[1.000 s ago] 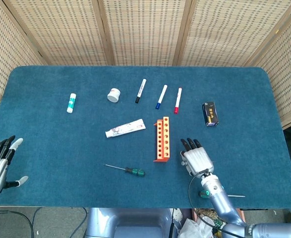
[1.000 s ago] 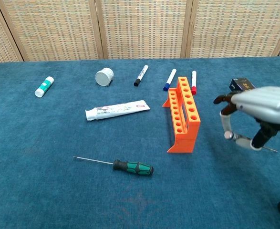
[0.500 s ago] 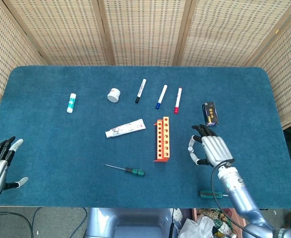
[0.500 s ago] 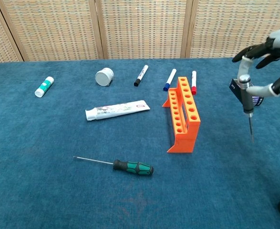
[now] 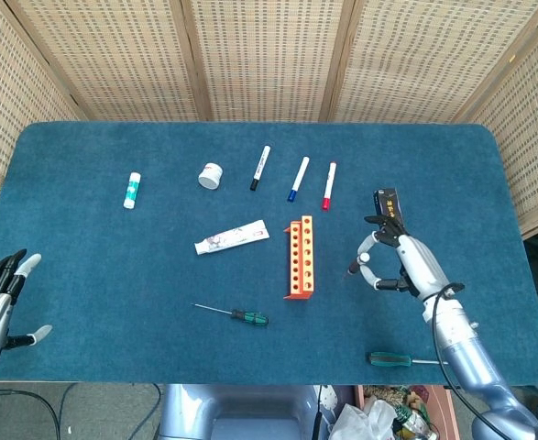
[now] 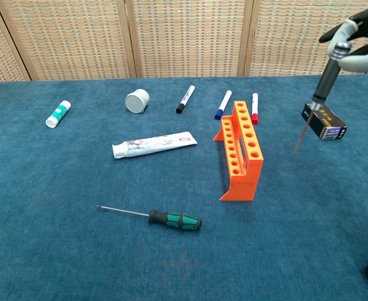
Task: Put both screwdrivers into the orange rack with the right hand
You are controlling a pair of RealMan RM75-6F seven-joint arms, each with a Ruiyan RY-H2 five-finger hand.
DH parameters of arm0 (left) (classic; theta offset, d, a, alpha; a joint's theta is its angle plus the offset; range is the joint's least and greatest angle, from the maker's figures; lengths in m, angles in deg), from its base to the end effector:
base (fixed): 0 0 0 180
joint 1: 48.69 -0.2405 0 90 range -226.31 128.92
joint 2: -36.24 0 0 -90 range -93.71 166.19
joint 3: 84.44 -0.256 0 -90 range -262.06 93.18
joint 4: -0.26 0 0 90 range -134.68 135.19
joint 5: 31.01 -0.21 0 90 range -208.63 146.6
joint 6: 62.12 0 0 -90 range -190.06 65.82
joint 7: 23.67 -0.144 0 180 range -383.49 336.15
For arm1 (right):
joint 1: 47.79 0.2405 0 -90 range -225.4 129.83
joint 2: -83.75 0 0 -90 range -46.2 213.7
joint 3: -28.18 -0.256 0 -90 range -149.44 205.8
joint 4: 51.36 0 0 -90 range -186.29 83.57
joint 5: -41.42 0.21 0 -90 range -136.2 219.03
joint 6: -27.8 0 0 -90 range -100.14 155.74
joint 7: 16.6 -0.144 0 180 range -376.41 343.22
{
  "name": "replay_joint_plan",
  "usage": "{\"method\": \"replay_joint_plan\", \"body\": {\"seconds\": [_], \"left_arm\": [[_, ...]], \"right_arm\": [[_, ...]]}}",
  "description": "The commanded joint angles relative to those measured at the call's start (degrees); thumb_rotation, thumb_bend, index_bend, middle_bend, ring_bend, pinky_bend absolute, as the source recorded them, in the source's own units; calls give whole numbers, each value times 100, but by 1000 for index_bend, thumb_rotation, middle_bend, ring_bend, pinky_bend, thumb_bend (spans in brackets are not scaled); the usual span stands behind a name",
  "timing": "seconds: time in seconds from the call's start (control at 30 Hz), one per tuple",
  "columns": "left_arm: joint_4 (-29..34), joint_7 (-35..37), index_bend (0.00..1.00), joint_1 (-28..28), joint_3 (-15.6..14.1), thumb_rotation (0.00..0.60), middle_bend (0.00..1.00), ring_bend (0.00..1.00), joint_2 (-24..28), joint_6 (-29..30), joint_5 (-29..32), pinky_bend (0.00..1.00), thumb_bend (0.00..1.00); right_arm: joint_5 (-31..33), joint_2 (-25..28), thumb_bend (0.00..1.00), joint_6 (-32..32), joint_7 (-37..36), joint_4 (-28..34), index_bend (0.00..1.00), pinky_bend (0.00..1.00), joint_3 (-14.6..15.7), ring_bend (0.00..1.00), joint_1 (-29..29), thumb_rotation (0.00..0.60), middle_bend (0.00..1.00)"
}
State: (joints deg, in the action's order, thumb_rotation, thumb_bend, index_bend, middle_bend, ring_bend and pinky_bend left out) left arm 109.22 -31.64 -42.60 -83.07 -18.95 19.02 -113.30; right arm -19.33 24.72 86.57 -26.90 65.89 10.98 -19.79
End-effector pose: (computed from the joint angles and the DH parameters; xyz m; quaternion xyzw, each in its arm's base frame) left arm -0.2728 0.1763 0.1713 -0.6079 -0.4205 -0.3543 0.5728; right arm -0.1559 -0.2931 0.1301 0.5398 -0.5888 0.4982 0.3372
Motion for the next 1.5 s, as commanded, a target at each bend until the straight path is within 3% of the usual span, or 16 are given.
{"method": "replay_joint_plan", "body": {"seconds": [0.03,0.4,0.73,1.5], "left_arm": [[15,69,0,21,39,600,0,0,40,-13,35,0,0],[0,380,0,36,132,600,0,0,178,11,95,0,0],[-12,424,0,33,135,600,0,0,193,18,97,0,0],[-22,424,0,41,151,600,0,0,192,6,146,0,0]], "right_arm": [[-187,37,547,-82,-269,-55,628,131,-55,0,-54,600,128],[-305,-370,549,83,-363,-52,628,131,-106,0,78,600,139],[-277,-345,555,266,-431,238,628,131,-268,0,112,600,143],[-78,-642,558,27,-214,126,628,131,-42,0,333,600,143]]}}
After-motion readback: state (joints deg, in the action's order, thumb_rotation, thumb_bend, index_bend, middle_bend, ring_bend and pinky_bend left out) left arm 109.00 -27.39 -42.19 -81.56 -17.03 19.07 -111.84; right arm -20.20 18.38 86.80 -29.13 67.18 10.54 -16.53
